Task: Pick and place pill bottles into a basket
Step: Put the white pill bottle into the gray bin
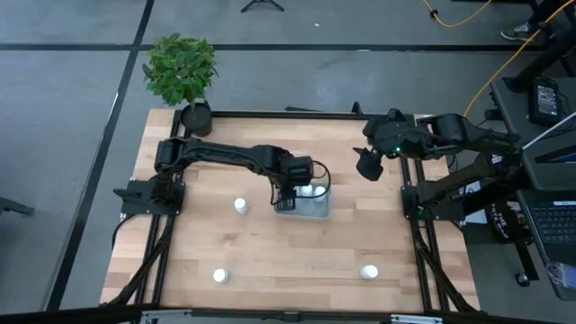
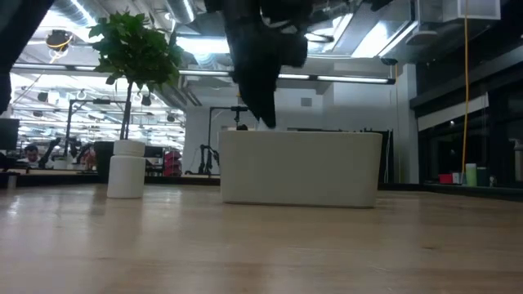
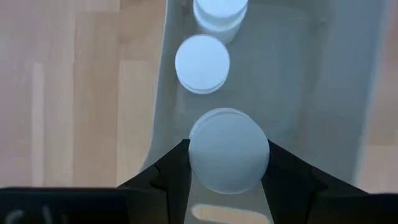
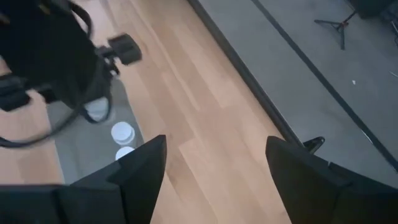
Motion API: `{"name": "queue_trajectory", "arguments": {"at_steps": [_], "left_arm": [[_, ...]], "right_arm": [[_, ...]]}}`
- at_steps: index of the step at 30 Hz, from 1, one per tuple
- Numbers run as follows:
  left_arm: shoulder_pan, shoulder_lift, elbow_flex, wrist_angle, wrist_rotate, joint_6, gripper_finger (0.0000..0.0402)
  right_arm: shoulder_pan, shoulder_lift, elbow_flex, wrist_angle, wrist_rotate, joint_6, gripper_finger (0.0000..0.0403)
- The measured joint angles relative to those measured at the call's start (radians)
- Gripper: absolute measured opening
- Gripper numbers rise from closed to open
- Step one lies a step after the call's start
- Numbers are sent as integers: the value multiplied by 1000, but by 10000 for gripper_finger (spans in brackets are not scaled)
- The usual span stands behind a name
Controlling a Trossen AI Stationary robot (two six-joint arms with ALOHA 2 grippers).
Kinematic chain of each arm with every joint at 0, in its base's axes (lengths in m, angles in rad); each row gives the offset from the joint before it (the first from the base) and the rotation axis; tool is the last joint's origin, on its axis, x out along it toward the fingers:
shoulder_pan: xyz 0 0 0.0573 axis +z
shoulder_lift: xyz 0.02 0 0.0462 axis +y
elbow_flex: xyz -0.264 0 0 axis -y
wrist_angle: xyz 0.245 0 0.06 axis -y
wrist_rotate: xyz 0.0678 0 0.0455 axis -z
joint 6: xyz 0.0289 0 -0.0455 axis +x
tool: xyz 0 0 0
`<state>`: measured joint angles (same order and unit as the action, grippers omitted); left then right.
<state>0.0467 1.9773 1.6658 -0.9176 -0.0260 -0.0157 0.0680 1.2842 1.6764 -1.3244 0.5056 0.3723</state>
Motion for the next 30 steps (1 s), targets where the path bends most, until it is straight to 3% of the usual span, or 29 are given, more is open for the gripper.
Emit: {"name": "queue_trajectory", "arguments": {"at_steps": [13, 30], "left_arm": [[48, 53, -28, 84, -25, 11, 157], [90, 74, -27, 69, 6, 64, 157]], "right_arm": [[43, -3, 0, -27, 2, 17, 275], [43, -3, 0, -52, 28, 19, 275]]}}
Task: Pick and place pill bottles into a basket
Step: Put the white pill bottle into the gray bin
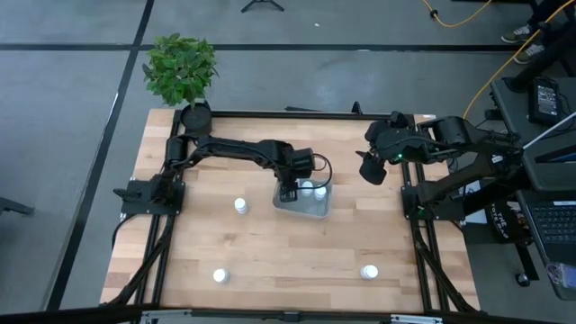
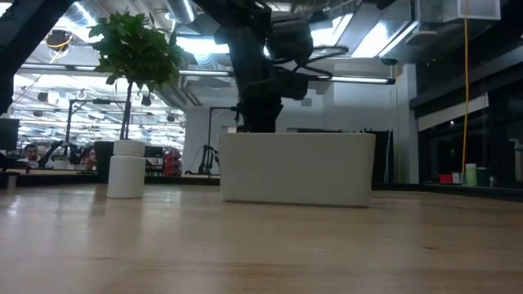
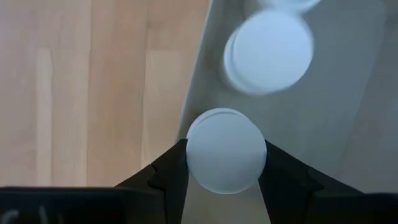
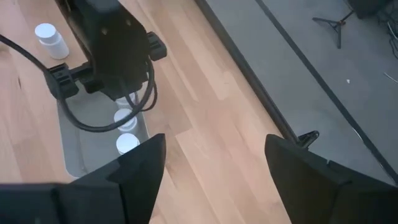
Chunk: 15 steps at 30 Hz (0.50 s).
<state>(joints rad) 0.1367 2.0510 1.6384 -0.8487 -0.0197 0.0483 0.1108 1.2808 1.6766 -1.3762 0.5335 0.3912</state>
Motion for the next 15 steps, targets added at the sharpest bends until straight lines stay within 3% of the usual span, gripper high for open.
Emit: {"name": "queue_trajectory", "arguments": {"at_steps": [5, 10, 15], "left_arm": [[4, 20, 1, -14, 64, -2, 171], [5, 31, -2, -74, 101, -40, 218], [5, 4, 13, -161, 42, -50, 272]], "right_arm": [[0, 0, 0, -6, 0, 19, 275], [0, 0, 1, -6, 0, 21, 275], [0, 0, 1, -6, 8, 23, 275]]}}
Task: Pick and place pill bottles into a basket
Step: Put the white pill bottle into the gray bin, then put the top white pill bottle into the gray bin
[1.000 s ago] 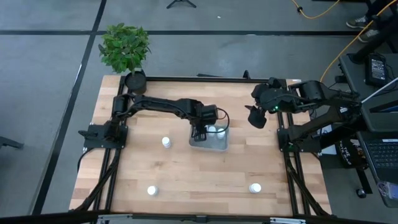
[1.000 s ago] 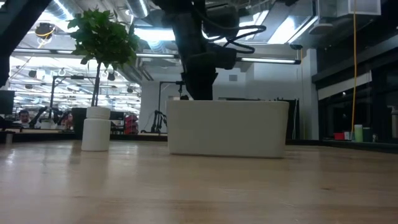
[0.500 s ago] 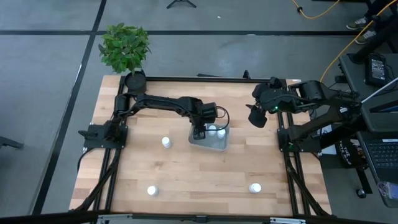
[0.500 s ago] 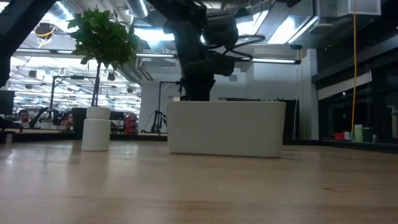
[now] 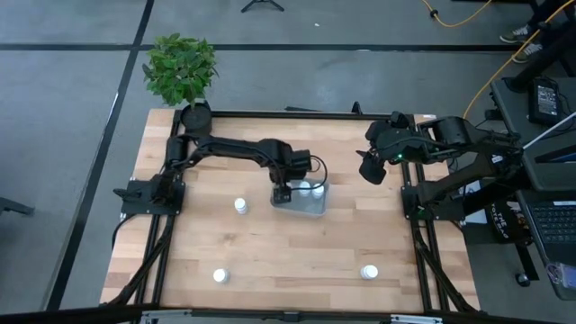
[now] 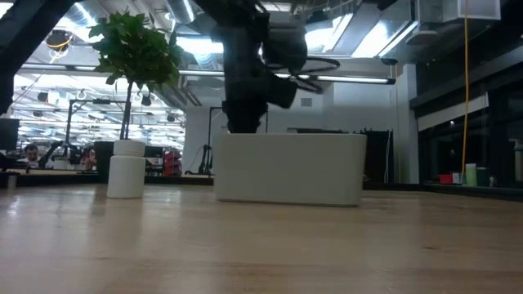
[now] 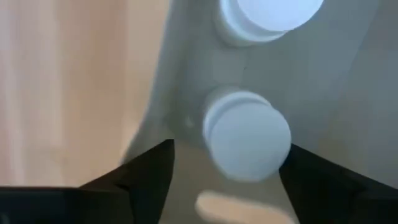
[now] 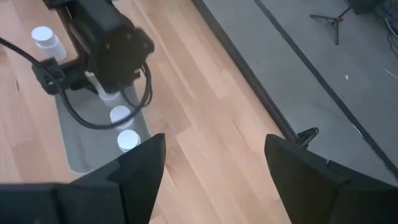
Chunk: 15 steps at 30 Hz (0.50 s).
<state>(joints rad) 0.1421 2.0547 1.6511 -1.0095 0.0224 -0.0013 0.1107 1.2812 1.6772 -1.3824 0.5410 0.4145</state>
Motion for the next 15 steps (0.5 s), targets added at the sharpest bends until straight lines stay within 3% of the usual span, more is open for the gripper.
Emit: {"name": "queue_trajectory", "arguments": {"at_steps": [7, 15], "left_arm": [[2, -104, 36, -32, -26, -6, 316], [-16, -330, 77, -176, -36, -102, 322]], "right_arm": [[0, 0, 0, 0, 8, 0, 275], [0, 0, 0, 1, 54, -3, 275]]}}
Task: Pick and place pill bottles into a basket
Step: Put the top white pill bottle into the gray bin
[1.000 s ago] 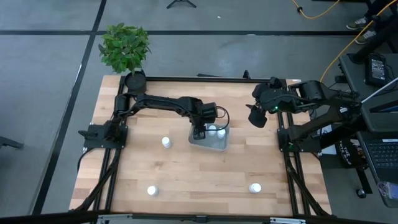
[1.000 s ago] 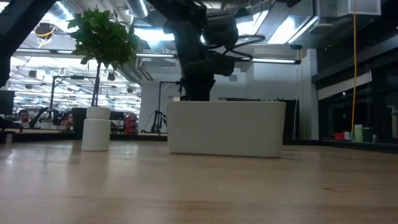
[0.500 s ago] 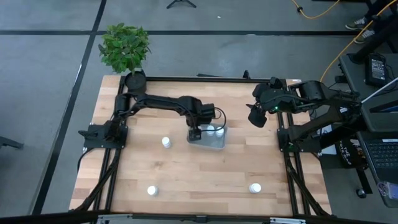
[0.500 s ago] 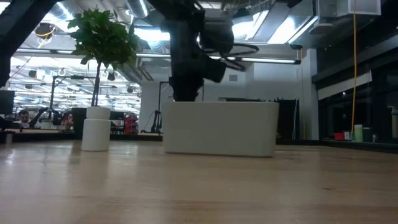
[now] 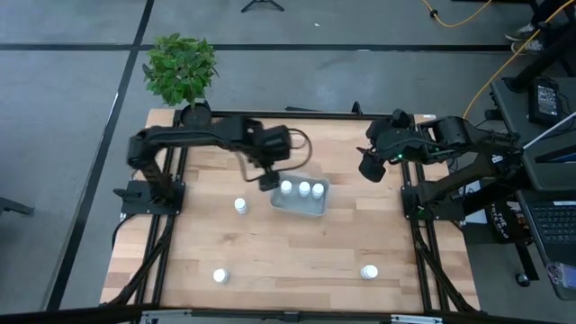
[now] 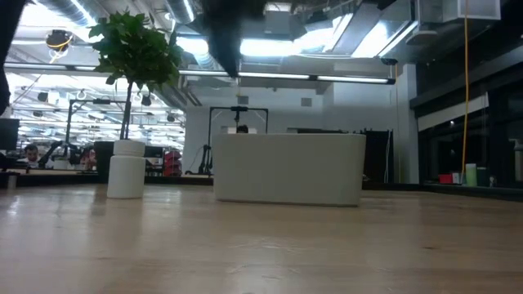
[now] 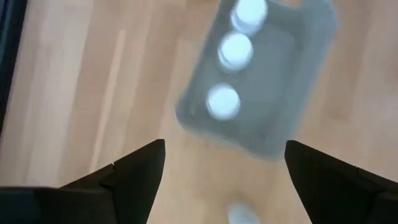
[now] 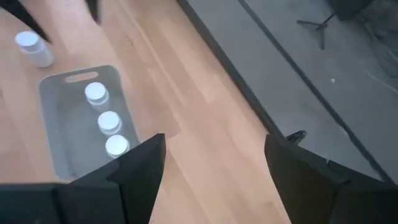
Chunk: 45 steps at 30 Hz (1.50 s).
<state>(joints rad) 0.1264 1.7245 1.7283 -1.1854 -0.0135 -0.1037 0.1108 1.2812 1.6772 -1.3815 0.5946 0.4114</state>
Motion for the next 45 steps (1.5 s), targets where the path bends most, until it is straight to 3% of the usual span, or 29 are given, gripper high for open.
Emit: {"name": "queue_trajectory", "arguments": {"at_steps": [5, 12, 17, 25, 32, 45], "left_arm": [[-52, -123, -2, -186, 2, -96, 322], [-138, -156, -12, -333, -51, -215, 322], [-173, -164, -171, -327, -55, -275, 322], [-208, -233, -509, -31, 83, -349, 322], [-199, -325, -731, 177, 94, -429, 322], [-148, -351, -894, 474, 103, -429, 322]], "right_arm": [[0, 0, 0, 0, 49, -12, 275], [0, 0, 0, 17, 93, -2, 275], [-1, 0, 0, 44, 97, -50, 275], [-1, 0, 0, 53, 120, -79, 275], [-1, 0, 0, 55, 120, -76, 275], [-1, 0, 0, 79, 120, -74, 275]]}}
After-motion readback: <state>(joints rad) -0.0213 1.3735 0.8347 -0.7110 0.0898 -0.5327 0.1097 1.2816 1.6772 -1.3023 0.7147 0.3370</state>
